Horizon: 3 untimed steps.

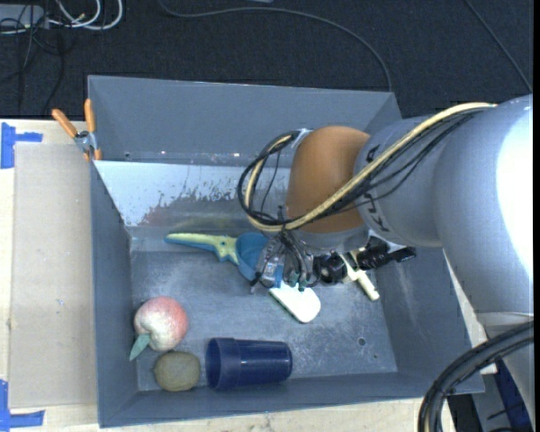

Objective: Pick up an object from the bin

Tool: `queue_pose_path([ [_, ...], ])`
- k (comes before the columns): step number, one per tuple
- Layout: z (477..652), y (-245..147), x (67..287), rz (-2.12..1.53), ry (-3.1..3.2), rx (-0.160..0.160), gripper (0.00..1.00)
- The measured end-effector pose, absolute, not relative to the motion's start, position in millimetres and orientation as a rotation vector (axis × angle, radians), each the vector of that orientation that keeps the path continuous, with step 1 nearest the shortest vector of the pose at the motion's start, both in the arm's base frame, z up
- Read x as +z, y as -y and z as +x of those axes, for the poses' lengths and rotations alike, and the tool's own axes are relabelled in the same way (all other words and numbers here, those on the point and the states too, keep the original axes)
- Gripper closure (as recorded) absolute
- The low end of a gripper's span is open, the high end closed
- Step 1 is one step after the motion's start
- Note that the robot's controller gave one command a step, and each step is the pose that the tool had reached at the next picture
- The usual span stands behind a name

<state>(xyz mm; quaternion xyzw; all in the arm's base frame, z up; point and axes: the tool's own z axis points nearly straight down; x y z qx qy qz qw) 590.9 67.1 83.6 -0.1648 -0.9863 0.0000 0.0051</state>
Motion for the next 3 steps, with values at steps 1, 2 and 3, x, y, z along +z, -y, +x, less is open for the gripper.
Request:
queue_pose_path([
  [1, 592.3, -67, 104, -0.517, 3.093, -0.002, 1.00],
  [2, 592.8, -67, 116, -0.517, 3.094, -0.002, 1.00],
  [3, 591.6, -67, 134, -0.516, 3.090, -0.001, 1.00],
])
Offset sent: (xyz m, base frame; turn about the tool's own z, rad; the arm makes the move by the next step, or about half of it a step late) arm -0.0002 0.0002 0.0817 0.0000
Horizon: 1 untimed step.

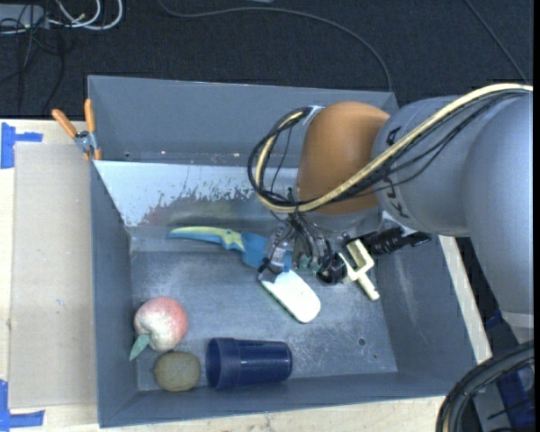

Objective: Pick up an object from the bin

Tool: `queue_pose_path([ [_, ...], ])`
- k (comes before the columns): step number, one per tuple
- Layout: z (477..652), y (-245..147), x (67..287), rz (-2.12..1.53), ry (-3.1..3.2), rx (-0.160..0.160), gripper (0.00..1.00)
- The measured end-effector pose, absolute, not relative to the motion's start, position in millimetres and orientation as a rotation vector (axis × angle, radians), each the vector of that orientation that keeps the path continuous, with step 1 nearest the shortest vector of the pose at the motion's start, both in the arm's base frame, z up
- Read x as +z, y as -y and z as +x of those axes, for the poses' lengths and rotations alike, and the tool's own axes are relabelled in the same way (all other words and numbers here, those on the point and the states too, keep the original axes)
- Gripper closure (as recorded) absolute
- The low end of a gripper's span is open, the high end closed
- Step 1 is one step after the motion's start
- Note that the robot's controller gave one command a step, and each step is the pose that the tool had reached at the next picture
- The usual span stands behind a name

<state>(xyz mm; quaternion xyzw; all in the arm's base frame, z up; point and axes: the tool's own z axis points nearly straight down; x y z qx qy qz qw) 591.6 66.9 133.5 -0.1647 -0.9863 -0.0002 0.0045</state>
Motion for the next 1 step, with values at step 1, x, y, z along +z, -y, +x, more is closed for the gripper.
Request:
queue_pose_path([
  [1, 592.2, -66.9, 149.7, -0.515, 3.092, -0.001, 1.00],
])
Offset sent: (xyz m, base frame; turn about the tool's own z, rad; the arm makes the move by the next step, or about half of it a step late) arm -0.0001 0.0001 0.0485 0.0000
